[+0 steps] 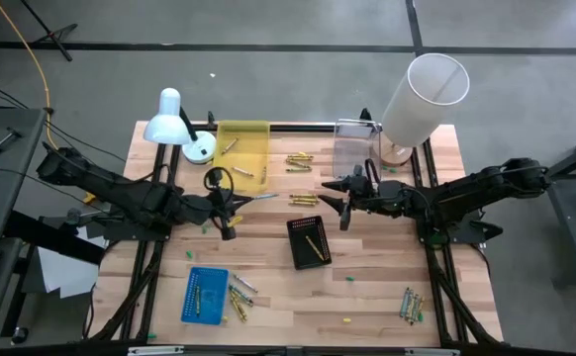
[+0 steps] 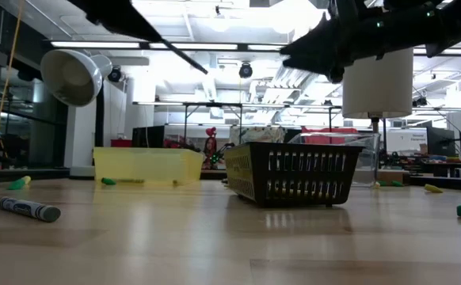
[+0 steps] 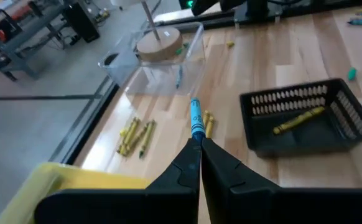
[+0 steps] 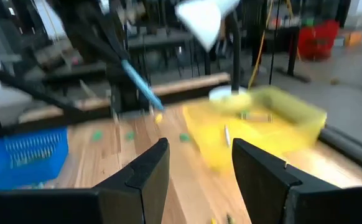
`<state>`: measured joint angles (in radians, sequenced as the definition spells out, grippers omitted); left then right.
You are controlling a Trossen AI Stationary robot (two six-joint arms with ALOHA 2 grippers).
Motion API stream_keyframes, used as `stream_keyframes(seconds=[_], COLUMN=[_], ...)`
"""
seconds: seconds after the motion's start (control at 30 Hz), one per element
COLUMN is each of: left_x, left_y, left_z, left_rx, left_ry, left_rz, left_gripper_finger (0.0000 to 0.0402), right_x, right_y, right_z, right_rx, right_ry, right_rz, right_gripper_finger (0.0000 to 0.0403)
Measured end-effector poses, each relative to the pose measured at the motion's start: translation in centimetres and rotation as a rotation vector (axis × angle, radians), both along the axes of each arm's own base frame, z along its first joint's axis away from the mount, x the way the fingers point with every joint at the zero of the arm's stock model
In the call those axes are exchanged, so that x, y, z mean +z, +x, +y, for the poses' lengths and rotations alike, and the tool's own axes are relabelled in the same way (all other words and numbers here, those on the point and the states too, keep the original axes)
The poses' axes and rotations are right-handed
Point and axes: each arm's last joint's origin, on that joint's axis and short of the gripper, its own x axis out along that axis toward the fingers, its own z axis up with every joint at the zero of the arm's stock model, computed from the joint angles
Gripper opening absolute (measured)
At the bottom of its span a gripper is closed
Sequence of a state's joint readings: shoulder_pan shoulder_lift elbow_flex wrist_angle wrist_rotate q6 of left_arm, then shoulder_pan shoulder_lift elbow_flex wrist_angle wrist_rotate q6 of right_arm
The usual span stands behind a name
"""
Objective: Sort crayons
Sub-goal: Put the blue crayon into the transparent bin
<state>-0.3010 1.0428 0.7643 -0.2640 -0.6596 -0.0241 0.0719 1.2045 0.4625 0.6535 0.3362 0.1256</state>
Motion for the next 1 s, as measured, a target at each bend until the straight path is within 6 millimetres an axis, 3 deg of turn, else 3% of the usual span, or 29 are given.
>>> stream_keyframes(seconds=[0.27, 0.47, 0.67, 1.0], left_x=[-2.1, -4.2, -6.5, -7.7], left_y=[4.6, 8.9, 12.0, 17.8], left_z=[2.6, 5.4, 8.7, 13.6], left_rx=[0.018, -0.055, -0.05, -0.052], left_ry=[0.064, 0.049, 0.041, 0.031], left_rz=[0.009, -0.117, -0.242, -0.287], left_gripper_finger=[0.0, 0.0, 0.0, 0.0], right_x=[1.8, 1.9, 1.9, 2.2], right_y=[0.0, -0.1, -0.1, -0.1], right_z=[0.7, 1.0, 1.0, 1.1], right_rx=[0.045, 0.059, 0.059, 0.062], right_ry=[-0.07, -0.087, -0.087, -0.084], right_rz=[-0.168, -0.167, -0.168, -0.205], right_gripper_finger=[0.0169, 0.0169, 0.0169, 0.0169])
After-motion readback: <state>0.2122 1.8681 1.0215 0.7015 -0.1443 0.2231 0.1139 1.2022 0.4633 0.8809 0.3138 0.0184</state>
